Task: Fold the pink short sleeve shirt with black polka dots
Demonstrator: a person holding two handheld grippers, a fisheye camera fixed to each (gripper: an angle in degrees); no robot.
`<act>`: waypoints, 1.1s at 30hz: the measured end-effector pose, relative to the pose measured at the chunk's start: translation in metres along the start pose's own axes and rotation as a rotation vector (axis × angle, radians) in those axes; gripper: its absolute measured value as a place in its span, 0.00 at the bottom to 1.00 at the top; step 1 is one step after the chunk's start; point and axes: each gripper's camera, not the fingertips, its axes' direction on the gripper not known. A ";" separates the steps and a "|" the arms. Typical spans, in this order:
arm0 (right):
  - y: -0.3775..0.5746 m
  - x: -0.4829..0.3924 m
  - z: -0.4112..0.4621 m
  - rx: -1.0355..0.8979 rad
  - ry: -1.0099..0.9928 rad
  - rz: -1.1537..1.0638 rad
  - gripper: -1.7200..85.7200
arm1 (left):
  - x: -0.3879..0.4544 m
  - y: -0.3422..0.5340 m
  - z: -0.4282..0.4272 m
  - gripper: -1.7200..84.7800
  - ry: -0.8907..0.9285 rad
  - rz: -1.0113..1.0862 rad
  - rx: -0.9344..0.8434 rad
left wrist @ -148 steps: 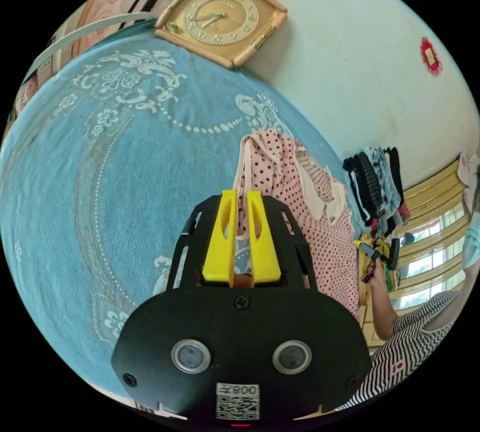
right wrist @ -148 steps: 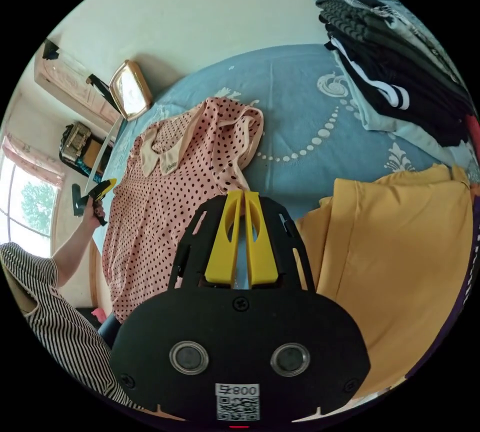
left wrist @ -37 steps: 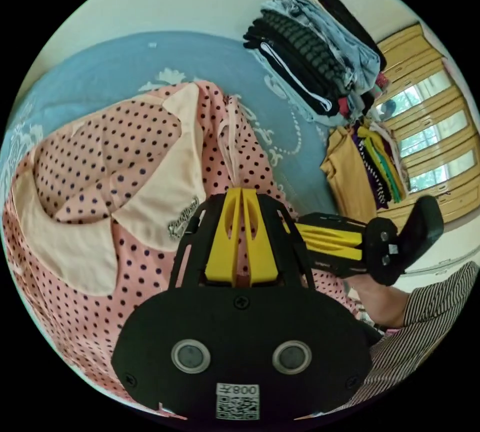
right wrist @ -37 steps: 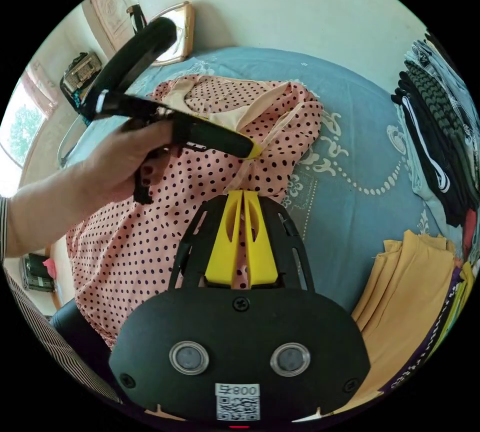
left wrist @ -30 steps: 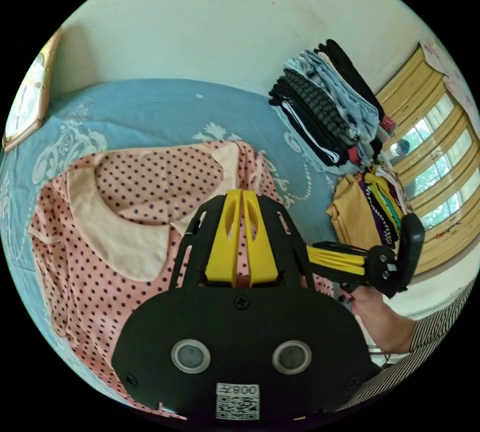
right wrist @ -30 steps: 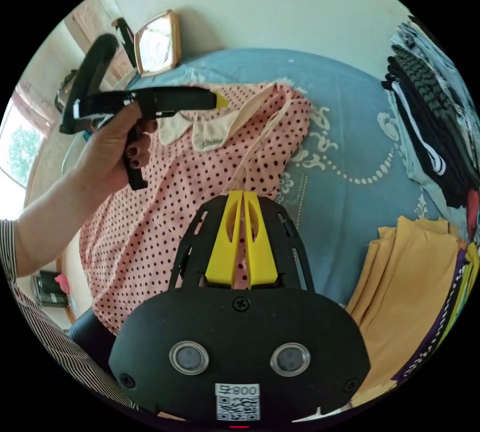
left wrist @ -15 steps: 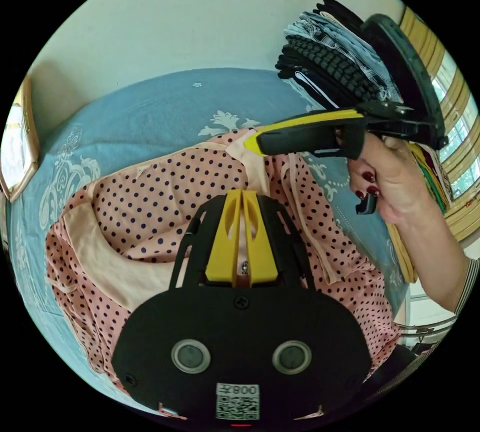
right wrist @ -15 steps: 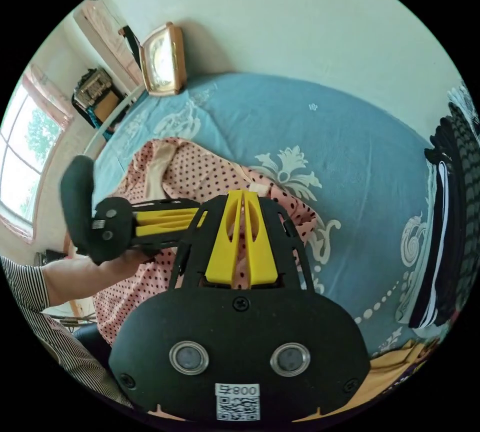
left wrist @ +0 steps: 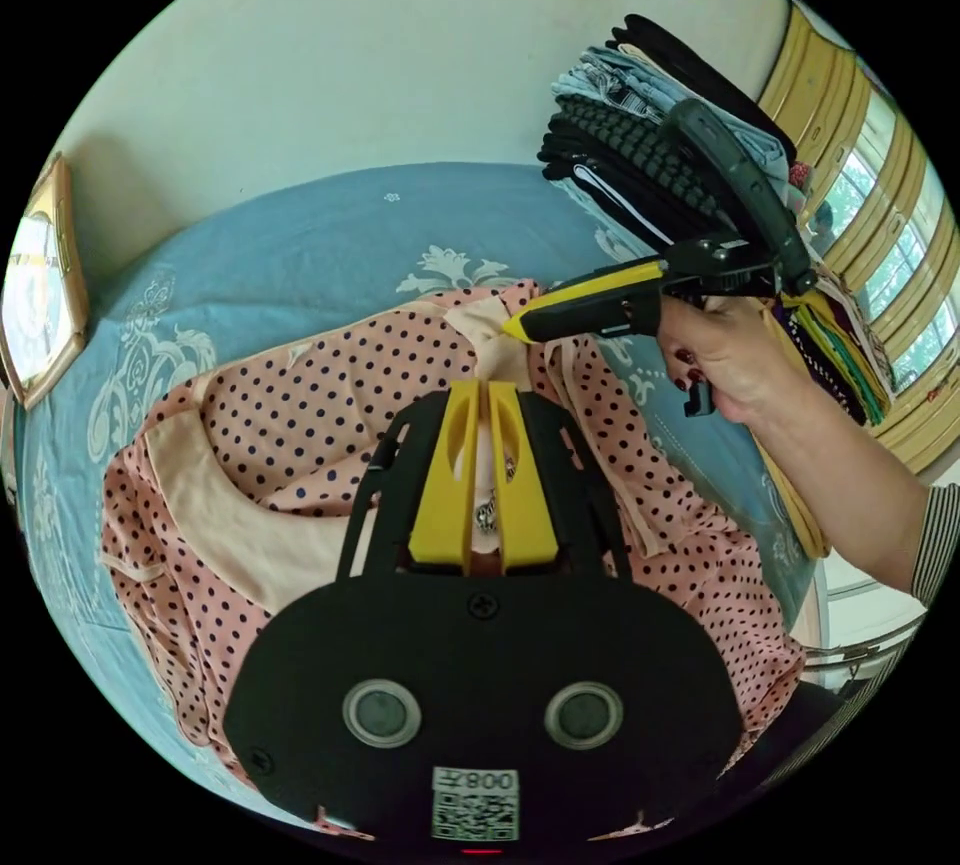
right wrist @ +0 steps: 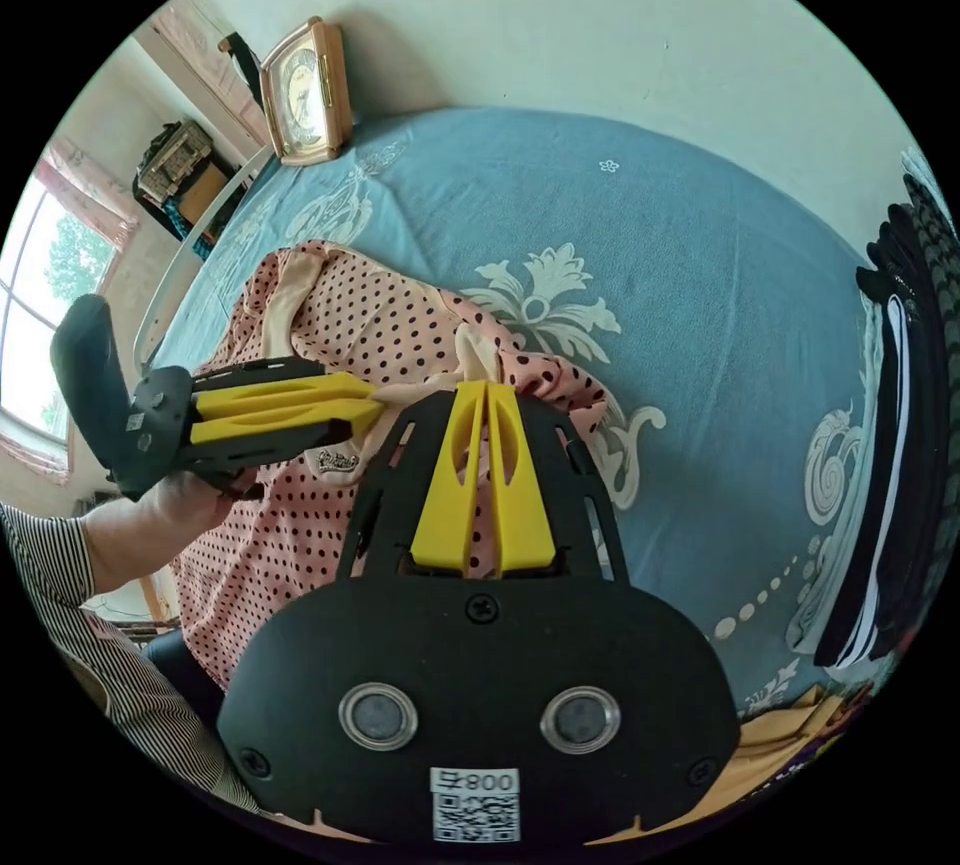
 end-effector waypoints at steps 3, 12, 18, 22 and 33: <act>-0.016 0.002 0.002 0.012 -0.026 0.019 0.02 | -0.007 0.022 -0.001 0.05 -0.032 0.007 -0.005; -0.068 0.002 -0.004 0.032 -0.048 0.078 0.02 | -0.051 0.098 -0.013 0.04 -0.046 -0.046 0.002; -0.095 -0.018 -0.024 0.063 -0.025 0.094 0.02 | -0.089 0.165 -0.054 0.03 -0.037 -0.125 0.061; -0.098 -0.046 -0.046 0.131 -0.056 0.079 0.02 | -0.121 0.233 -0.092 0.04 -0.019 -0.220 0.085; -0.138 -0.178 -0.071 0.143 -0.183 -0.108 0.05 | -0.270 0.448 -0.166 0.10 -0.084 -0.780 0.103</act>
